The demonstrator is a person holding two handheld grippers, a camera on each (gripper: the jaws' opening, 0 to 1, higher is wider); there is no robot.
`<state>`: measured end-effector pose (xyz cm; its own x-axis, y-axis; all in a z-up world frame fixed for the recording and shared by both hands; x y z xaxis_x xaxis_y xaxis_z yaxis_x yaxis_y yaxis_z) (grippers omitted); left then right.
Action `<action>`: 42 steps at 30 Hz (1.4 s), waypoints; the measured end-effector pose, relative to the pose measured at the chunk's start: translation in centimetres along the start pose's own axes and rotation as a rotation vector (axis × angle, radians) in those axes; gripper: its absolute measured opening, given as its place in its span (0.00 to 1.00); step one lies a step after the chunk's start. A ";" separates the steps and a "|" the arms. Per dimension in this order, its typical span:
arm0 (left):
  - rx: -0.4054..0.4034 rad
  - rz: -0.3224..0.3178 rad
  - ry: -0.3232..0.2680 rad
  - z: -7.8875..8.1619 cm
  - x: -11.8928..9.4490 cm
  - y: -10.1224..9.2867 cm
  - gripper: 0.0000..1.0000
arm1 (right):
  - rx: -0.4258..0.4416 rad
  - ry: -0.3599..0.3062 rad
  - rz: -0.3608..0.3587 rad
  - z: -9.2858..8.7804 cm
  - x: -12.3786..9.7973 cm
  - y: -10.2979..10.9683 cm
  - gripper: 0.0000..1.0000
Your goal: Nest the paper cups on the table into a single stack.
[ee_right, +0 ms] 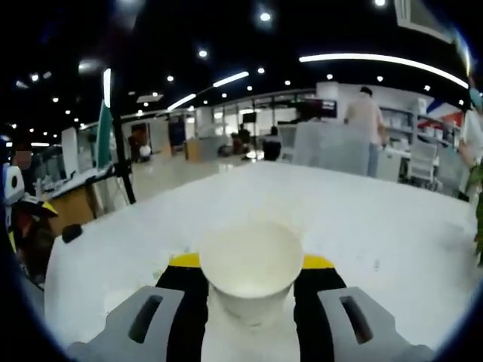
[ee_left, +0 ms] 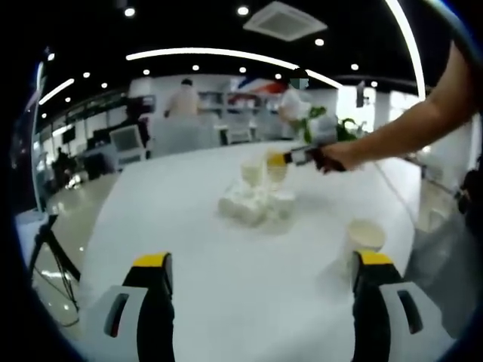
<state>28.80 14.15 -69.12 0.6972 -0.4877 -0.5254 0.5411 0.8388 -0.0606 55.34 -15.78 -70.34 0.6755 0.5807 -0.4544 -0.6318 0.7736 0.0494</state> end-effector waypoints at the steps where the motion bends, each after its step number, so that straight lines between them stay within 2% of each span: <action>1: 0.003 0.001 0.008 -0.1 0.0 0.0 0.98 | -0.001 -0.003 0.000 0.1 0.0 -0.1 0.41; 7: 0.001 0.007 0.012 0.0 -0.2 0.0 0.98 | -0.009 -0.013 -0.004 1.7 -0.5 -0.1 0.41; 16: 0.009 0.019 -0.006 1.1 -0.4 0.6 0.98 | -0.028 -0.034 -0.017 3.2 -1.0 -0.8 0.41; 18: 0.011 0.019 -0.005 1.2 -0.3 0.6 0.98 | -0.004 -0.042 -0.010 3.5 -1.2 -0.9 0.41; 27: 0.024 0.004 0.008 1.2 0.2 0.9 0.97 | -0.013 -0.026 -0.008 3.6 -2.2 -0.4 0.40; 35: 0.041 -0.016 0.017 1.6 0.1 0.9 0.98 | -0.025 -0.039 -0.003 4.3 -3.5 0.9 0.39; 42: 0.052 -0.020 0.015 1.8 -0.1 0.8 0.98 | -0.042 -0.025 0.025 4.1 -3.9 2.2 0.38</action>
<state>30.01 14.42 -67.61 0.6793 -0.5000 -0.5372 0.5785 0.8152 -0.0273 52.81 -15.30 -64.81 0.6682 0.6060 -0.4316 -0.6635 0.7478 0.0225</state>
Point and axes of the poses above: the point that each gripper's makers call its tool centre point, and the gripper's own axes: x roughly forward along the fingers, y roughly to its left, z roughly out of its top, the point moved 7 cm from there along -x, roughly backward along the fingers, and after that the axes turned 9 degrees about y, right-handed, at the moved point
